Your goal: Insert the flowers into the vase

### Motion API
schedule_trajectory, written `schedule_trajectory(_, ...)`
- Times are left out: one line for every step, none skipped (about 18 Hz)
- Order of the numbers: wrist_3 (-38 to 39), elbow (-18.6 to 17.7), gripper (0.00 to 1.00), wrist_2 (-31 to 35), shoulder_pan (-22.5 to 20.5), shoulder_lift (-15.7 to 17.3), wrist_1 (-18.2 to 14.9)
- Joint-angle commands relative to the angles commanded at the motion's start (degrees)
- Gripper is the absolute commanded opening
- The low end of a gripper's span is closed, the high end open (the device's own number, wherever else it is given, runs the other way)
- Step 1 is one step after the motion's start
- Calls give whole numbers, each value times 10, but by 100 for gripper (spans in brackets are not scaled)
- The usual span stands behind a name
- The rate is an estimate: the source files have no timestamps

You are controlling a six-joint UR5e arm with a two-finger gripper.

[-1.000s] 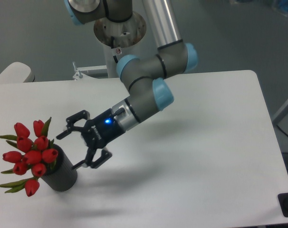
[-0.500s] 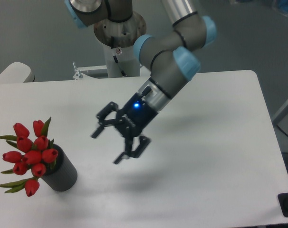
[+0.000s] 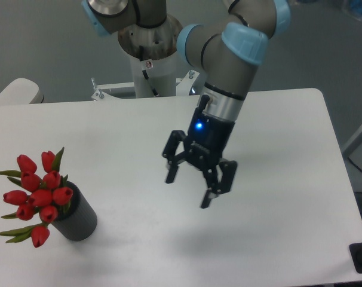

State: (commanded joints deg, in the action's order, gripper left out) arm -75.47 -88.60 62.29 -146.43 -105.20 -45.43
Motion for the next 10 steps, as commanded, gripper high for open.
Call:
schedule_trajectory(-32, 12, 100, 33, 0, 0, -18)
schedule_trajectory(-61, 25, 100, 65, 0, -1, -42)
schedule_trajectory(-91, 39, 100, 95, 1, -2, -65)
schedule_trajectory(-132, 59, 100, 124, 3, -5, -95)
schedule_trajectory(-152, 71, 100, 139, 3, -7, -110)
schedule_trajectory(-170, 83, 100, 155, 4, -12, -124)
schedule_trajectory(-196, 106, 100, 184, 4, -20, -146)
schedule_trajectory(-213, 116, 100, 219, 18, -24, -160)
schedule_trajectory(-213, 117, 100, 229, 31, -26, -160)
schedule_trajectory(-213, 117, 100, 229, 31, -27, -160)
